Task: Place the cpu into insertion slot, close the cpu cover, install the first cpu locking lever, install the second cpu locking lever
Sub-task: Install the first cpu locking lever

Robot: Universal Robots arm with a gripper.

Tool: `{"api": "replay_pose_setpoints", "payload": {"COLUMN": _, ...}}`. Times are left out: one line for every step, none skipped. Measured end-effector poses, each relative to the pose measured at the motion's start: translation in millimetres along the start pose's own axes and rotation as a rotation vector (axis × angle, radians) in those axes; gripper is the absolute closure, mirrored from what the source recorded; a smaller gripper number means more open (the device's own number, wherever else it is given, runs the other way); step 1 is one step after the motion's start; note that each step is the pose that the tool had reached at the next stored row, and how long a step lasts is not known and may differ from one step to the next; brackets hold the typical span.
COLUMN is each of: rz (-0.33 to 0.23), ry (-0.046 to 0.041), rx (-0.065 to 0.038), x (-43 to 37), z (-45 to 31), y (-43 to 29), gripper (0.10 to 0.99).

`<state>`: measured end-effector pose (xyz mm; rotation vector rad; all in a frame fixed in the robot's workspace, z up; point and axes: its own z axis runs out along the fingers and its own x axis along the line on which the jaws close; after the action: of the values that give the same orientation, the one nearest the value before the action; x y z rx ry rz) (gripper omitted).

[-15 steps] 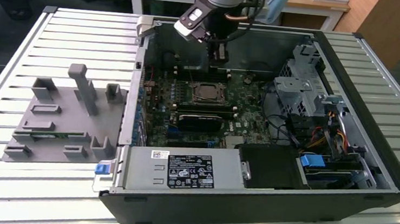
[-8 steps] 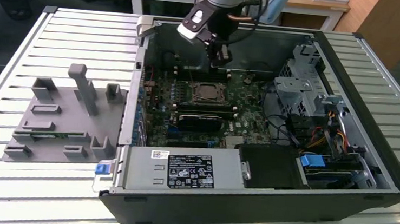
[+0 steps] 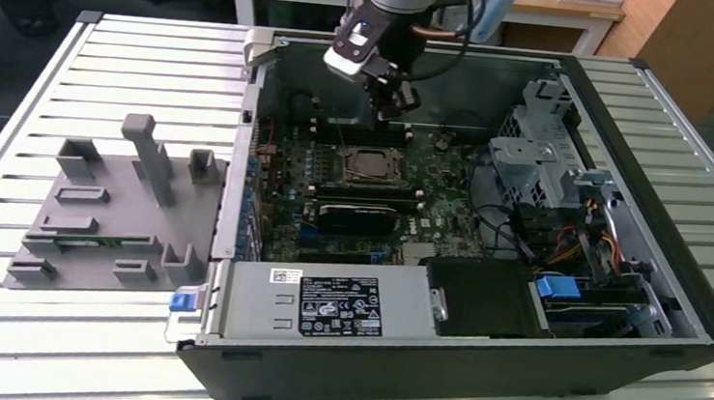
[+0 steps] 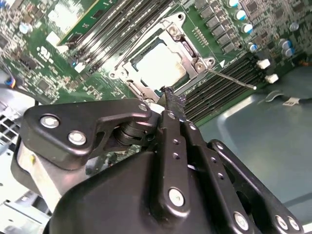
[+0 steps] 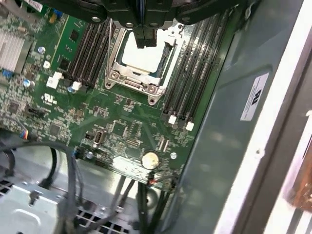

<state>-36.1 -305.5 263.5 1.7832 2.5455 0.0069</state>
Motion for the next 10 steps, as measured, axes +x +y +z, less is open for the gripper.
{"api": "replay_pose_setpoints", "payload": {"rz": -0.012, "ry": 0.0003, "rx": 0.000, "x": 0.0, "z": 0.0, "y": 0.0, "gripper": 0.980}}
{"api": "replay_pose_setpoints", "payload": {"rz": -0.024, "ry": 0.0005, "rx": -0.001, "x": 0.0, "z": 0.0, "y": 0.0, "gripper": 0.980}}
{"api": "replay_pose_setpoints", "payload": {"rz": -0.033, "ry": 0.0008, "rx": -0.001, "x": 0.0, "z": 0.1, "y": 0.0, "gripper": 0.980}}
{"api": "replay_pose_setpoints", "payload": {"rz": -0.044, "ry": 0.0010, "rx": -0.001, "x": 0.0, "z": 0.1, "y": 0.0, "gripper": 0.980}}
{"api": "replay_pose_setpoints", "payload": {"rz": -0.056, "ry": 0.0013, "rx": -0.001, "x": 0.0, "z": 0.1, "y": 0.0, "gripper": 0.980}}
{"api": "replay_pose_setpoints", "payload": {"rz": -0.066, "ry": 0.0015, "rx": -0.002, "x": 0.0, "z": 0.1, "y": 0.0, "gripper": 0.980}}
{"api": "replay_pose_setpoints", "payload": {"rz": -0.075, "ry": 0.0017, "rx": -0.002, "x": 0.0, "z": 0.1, "y": 0.0, "gripper": 0.980}}
{"api": "replay_pose_setpoints", "payload": {"rz": -0.084, "ry": 0.0019, "rx": -0.002, "x": 0.0, "z": 0.1, "y": 0.0, "gripper": 0.980}}
{"api": "replay_pose_setpoints", "payload": {"rz": -0.092, "ry": 0.0021, "rx": -0.002, "x": 0.0, "z": 0.1, "y": 0.0, "gripper": 0.980}}
{"api": "replay_pose_setpoints", "payload": {"rz": -0.101, "ry": 0.0023, "rx": -0.003, "x": 0.0, "z": 0.1, "y": 0.0, "gripper": 0.980}}
